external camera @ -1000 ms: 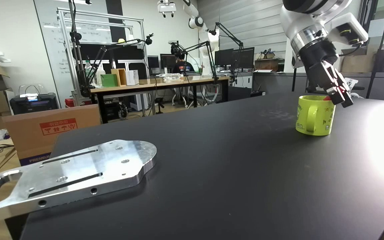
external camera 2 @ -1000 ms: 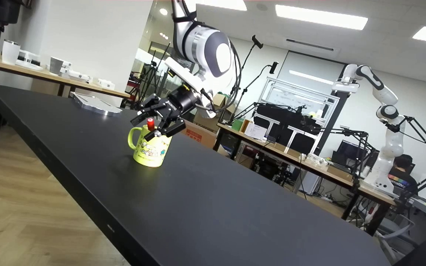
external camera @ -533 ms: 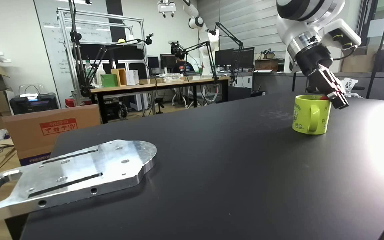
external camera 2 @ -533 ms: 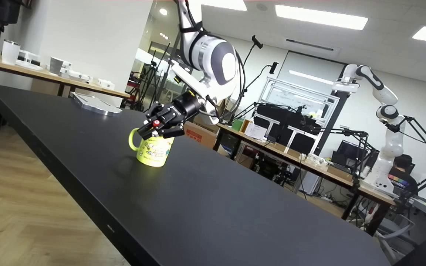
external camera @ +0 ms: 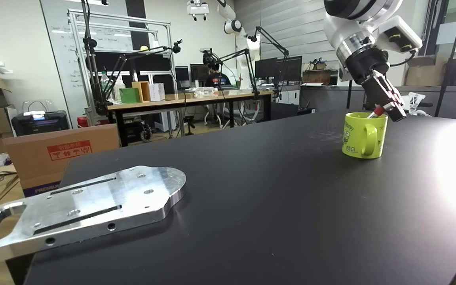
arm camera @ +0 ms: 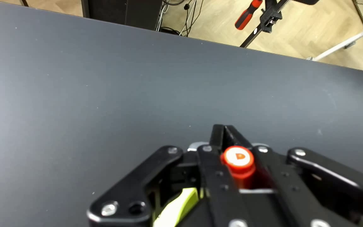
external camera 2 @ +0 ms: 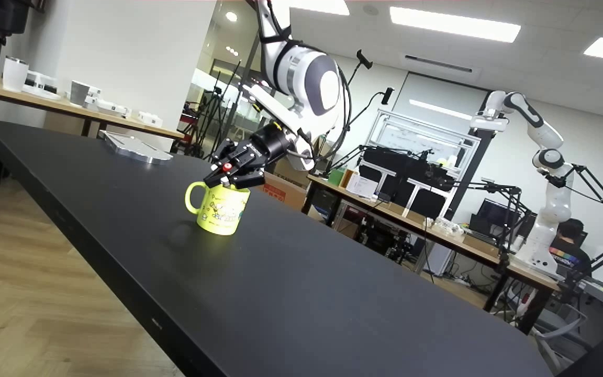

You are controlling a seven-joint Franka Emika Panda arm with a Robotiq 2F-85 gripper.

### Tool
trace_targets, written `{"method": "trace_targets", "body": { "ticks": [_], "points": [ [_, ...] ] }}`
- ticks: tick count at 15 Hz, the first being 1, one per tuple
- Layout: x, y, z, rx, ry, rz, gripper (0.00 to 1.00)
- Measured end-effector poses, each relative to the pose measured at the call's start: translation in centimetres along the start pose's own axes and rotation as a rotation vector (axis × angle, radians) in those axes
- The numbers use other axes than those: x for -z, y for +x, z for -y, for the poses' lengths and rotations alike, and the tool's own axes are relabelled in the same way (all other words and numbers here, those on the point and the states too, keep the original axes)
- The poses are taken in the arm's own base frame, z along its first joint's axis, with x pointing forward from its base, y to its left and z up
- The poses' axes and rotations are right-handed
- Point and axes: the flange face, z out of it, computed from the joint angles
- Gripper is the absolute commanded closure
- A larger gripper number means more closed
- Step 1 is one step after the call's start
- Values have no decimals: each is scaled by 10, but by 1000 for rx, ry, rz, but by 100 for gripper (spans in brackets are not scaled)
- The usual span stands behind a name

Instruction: Take the marker out of the mug and put it on the table

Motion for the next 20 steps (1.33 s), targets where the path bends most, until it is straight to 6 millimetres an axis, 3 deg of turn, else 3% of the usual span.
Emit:
{"method": "trace_targets", "body": {
  "ticks": [5,13,16,20],
  "points": [
    [35,-12,8,10,18,-24,98],
    [109,-65,17,23,95,-99,98],
    [131,-70,-3,-16,29,-222,98],
    [137,-62,-67,-115,-60,-430,98]
  ]
}}
